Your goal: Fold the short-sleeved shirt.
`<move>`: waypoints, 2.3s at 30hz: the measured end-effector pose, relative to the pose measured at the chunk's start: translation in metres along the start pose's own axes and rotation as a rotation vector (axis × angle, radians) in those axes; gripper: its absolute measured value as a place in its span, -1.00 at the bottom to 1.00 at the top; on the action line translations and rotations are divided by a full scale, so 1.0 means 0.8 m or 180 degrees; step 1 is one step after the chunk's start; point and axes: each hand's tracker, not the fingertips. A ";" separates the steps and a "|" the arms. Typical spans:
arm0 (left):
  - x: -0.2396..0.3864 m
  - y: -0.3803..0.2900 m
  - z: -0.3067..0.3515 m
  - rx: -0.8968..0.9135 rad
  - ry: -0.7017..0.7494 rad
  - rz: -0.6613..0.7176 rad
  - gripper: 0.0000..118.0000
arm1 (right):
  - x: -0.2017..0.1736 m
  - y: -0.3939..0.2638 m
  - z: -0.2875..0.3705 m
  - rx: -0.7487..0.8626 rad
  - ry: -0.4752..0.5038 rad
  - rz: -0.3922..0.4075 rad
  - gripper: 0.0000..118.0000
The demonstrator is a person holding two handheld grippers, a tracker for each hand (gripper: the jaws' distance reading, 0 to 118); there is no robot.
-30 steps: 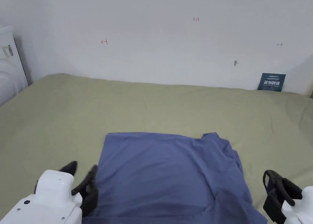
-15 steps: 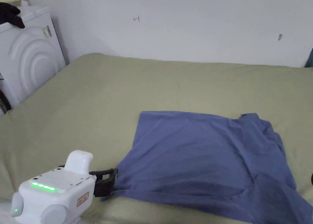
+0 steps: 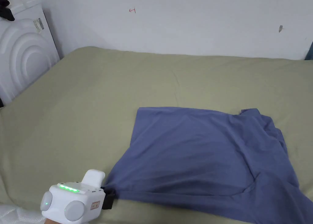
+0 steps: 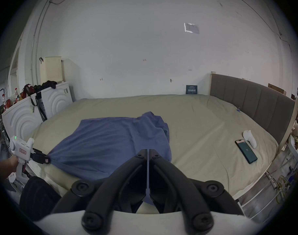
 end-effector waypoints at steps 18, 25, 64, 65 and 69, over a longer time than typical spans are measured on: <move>0.047 0.033 0.071 0.0385 0.0039 0.0154 -0.95 | 0.057 -0.077 -0.100 -0.1419 -0.0100 0.0177 0.93; 0.049 0.034 0.068 0.0312 0.0065 0.0153 -0.95 | 0.067 -0.108 -0.118 -0.1886 0.0057 0.0083 -0.82; 0.070 0.189 0.069 0.1496 0.0256 0.0398 0.73 | 0.047 0.101 -0.220 -0.0460 0.0225 -0.0375 0.63; 0.075 0.173 0.096 0.1764 0.0202 0.0334 0.73 | 0.038 0.097 -0.185 -0.0183 0.0286 -0.0356 0.64; 0.109 0.109 0.166 0.2281 0.0089 0.0183 0.73 | -0.003 0.074 -0.074 0.0626 0.0302 -0.0218 0.61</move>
